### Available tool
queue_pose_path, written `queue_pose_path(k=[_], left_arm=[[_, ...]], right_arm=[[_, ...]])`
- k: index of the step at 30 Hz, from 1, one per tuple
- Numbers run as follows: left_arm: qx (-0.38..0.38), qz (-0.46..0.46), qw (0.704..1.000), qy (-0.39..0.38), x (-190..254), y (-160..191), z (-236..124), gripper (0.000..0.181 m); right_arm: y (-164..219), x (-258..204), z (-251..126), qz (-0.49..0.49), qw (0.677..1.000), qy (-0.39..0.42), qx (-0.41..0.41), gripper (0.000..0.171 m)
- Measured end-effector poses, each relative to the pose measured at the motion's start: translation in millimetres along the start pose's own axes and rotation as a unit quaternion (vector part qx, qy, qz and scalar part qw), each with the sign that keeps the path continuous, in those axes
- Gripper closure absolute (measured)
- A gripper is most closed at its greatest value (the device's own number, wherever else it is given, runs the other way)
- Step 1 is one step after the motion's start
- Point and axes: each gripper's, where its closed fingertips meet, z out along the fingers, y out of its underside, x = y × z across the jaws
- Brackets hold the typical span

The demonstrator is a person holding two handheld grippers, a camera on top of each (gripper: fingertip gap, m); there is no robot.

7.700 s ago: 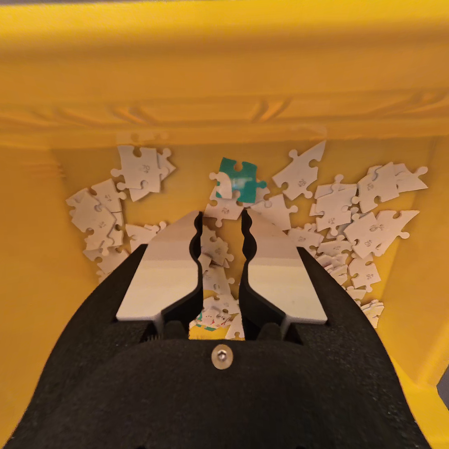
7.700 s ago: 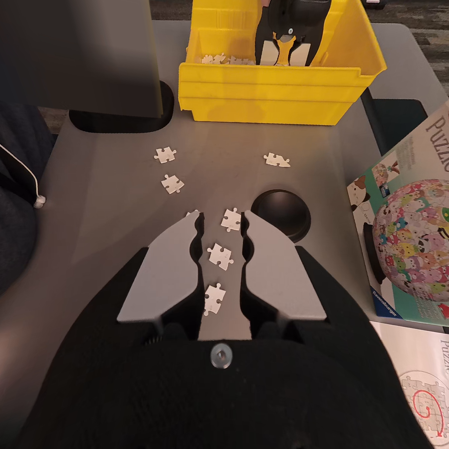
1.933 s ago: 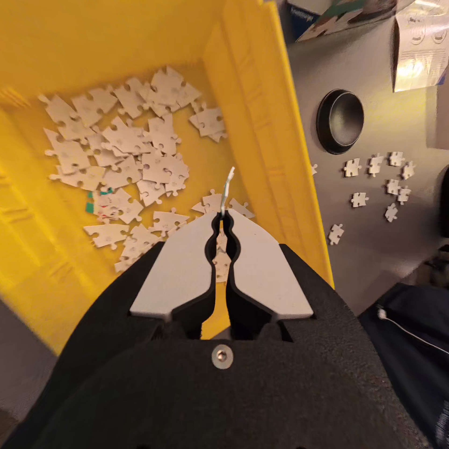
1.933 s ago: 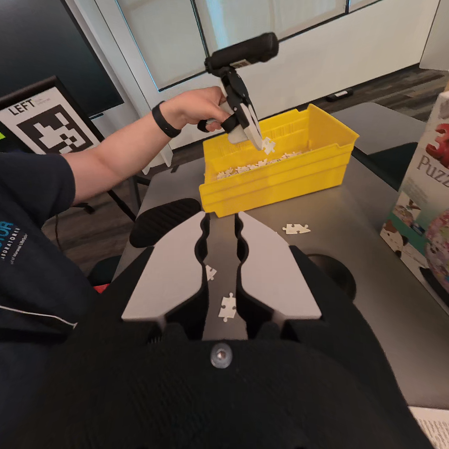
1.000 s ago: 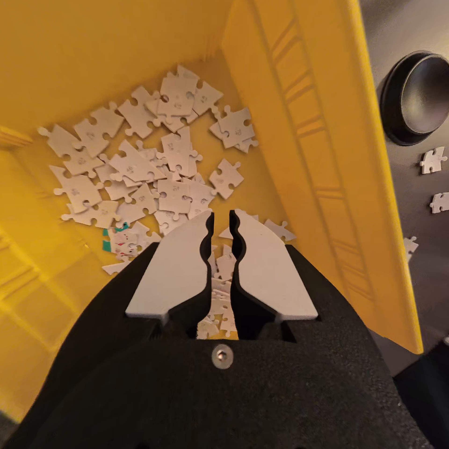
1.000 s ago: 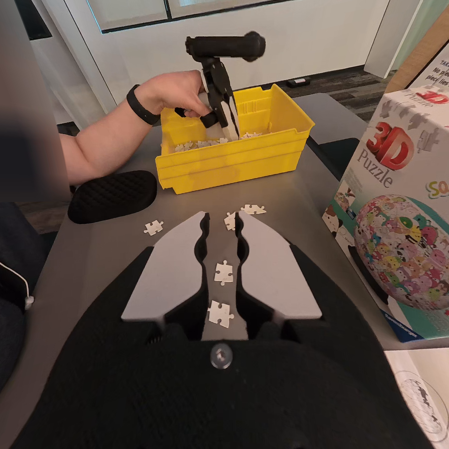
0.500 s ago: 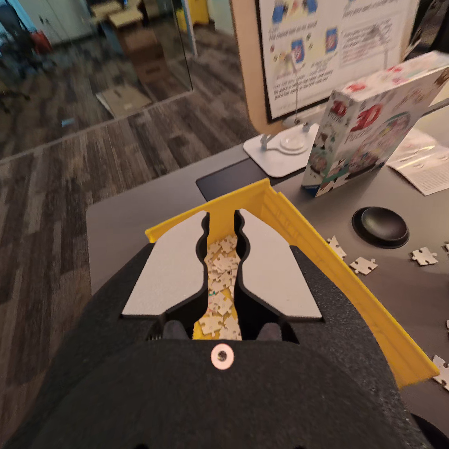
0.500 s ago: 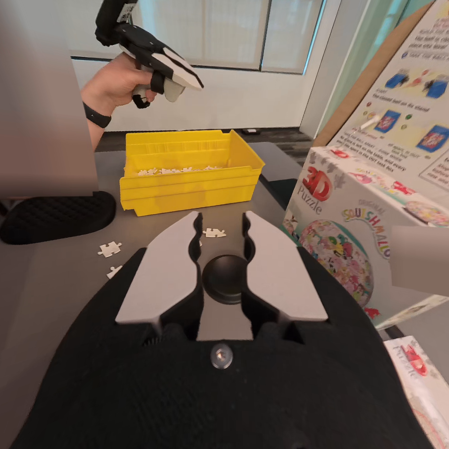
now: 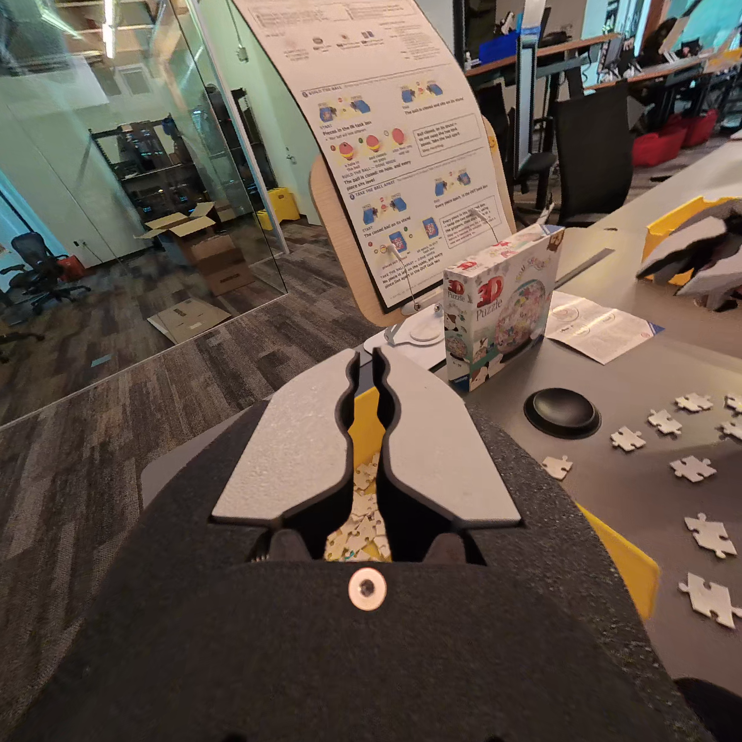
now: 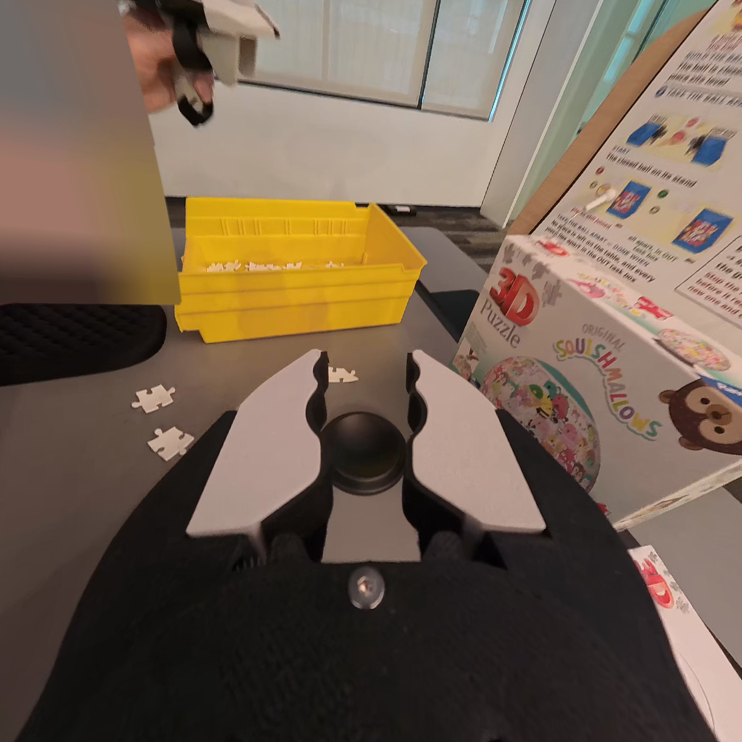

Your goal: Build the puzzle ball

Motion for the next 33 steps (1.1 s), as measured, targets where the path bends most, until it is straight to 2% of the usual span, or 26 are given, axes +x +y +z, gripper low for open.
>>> queue_pose_path(k=[4, 7, 8, 11, 15, 20, 26, 33], left_arm=[[-0.019, -0.05, 0.998, 0.031, 10, 4, -12, 0.181], [-0.039, -0.067, 0.994, 0.082, 28, 19, -19, 0.159], [-0.06, -0.071, 0.991, 0.099, 34, 30, -21, 0.159], [-0.185, -0.065, 0.972, 0.131, 44, 72, -27, 0.18], [-0.394, 0.014, 0.907, 0.15, 53, 139, -40, 0.169], [-0.542, 0.089, 0.823, 0.145, 49, 200, -52, 0.157], [-0.62, 0.155, 0.75, 0.168, 53, 229, -55, 0.149], [-0.678, 0.179, 0.691, 0.176, 47, 258, -63, 0.144]], right_arm=[[6, 1, 1, -0.001, 1.0, -0.003, -0.012, 0.133], [6, 4, 0, 0.001, 1.0, 0.0, -0.016, 0.133], [4, 4, 0, -0.001, 1.0, -0.002, -0.016, 0.133], [2, 1, -2, -0.013, 1.0, -0.005, -0.018, 0.133], [7, -2, -1, -0.022, 0.999, -0.012, -0.025, 0.133], [5, -7, -1, -0.036, 0.999, -0.018, -0.029, 0.132], [0, -11, -4, -0.043, 0.999, -0.026, -0.02, 0.132], [1, -12, -6, -0.041, 0.998, -0.034, -0.019, 0.132]])
